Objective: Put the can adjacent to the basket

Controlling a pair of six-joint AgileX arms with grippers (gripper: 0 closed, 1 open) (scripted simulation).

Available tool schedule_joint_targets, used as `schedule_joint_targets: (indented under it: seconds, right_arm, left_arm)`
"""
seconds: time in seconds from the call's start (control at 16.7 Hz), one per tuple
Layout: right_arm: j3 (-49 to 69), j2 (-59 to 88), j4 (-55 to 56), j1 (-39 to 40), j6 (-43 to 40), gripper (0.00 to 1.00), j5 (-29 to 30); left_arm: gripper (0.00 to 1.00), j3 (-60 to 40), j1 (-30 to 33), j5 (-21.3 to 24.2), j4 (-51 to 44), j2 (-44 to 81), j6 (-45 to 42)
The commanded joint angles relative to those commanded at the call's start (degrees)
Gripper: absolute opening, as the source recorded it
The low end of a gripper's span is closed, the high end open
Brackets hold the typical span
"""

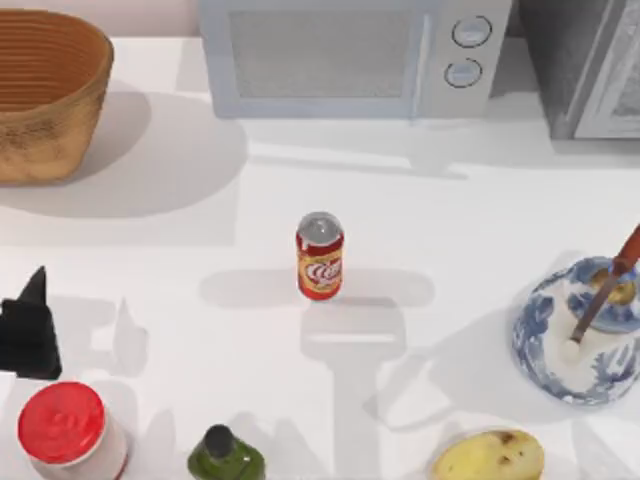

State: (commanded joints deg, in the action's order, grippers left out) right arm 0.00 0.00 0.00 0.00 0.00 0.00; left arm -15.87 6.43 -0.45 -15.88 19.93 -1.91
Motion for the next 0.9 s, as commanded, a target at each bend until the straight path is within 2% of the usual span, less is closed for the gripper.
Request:
schedule_joint_targets:
  seconds: [0.42, 0.9]
  right_arm:
    - [0.0, 0.0, 0.0, 0.0, 0.0, 1.0, 0.0]
    - [0.0, 0.0, 0.0, 0.0, 0.0, 1.0, 0.0]
  left_arm:
    - [1.0, -34.0, 6.9, -0.4, -18.2, 35.9, 0.0]
    - [1.0, -62.7, 15.9, -1.5, -36.6, 65.0, -3.2]
